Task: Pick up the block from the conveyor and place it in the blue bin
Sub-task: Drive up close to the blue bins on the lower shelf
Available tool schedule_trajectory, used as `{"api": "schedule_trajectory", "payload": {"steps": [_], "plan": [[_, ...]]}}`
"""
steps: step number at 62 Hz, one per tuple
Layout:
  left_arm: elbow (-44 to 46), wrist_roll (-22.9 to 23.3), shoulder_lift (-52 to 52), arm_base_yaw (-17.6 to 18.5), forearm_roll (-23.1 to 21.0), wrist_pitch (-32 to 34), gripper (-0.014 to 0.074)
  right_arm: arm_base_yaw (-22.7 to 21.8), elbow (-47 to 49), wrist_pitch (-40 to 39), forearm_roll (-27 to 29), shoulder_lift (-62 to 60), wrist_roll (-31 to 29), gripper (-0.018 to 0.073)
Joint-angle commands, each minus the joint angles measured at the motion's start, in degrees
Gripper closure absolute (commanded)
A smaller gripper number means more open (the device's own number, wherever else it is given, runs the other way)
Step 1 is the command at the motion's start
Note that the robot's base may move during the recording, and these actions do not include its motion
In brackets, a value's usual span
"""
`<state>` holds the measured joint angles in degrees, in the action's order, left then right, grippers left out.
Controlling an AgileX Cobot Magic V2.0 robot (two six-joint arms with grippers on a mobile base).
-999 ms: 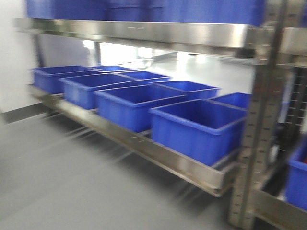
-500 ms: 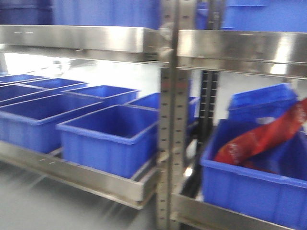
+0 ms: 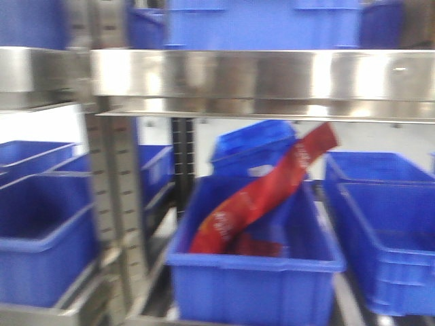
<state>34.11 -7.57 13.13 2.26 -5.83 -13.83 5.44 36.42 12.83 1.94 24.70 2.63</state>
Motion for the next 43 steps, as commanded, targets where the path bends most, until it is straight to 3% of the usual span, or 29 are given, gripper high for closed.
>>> {"api": "schedule_trajectory", "payload": {"steps": [1,43], "plan": [[0.1,0.3,-0.2,0.1,-0.5,1.3,0.0708,-0.2,0.1,-0.9,-0.3,-0.2,-0.1,0.0721],[0.1,0.3,-0.2,0.1,-0.5,1.3,0.0708,-0.2,0.1,-0.9,-0.3,-0.2,-0.1,0.0721]]}}
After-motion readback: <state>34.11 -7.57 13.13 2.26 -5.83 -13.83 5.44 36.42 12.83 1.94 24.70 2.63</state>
